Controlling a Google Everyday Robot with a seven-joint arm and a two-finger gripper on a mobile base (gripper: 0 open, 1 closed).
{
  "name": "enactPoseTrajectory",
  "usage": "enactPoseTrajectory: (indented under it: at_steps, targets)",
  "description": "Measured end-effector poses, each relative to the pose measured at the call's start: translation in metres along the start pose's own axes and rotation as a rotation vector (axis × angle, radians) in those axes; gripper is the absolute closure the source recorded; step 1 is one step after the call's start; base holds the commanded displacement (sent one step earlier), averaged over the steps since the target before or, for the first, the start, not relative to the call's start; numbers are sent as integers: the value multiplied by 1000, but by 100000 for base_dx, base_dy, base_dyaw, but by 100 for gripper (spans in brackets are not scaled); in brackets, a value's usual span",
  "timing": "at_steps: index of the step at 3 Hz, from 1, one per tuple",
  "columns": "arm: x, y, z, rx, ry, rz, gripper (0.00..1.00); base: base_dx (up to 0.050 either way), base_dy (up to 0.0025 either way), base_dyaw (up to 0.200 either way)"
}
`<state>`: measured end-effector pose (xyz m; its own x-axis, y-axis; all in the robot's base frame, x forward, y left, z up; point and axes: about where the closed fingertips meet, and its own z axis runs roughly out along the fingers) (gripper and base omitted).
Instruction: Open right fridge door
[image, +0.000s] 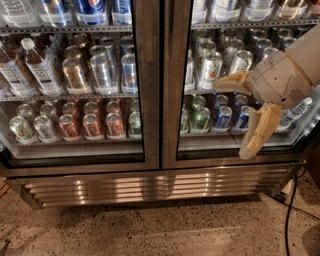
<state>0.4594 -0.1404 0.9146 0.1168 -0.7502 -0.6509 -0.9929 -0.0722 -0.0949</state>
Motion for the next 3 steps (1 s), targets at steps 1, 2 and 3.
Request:
enactPoseTrajectory:
  at_steps: [1,2,3]
  targets:
    - [6,-2,3,-69,-256,-74,0,0,0,0]
    - [8,-11,15,-88,-361,-56,0,0,0,0]
    - [7,-13,16,-80,-365,-55,0,0,0,0]
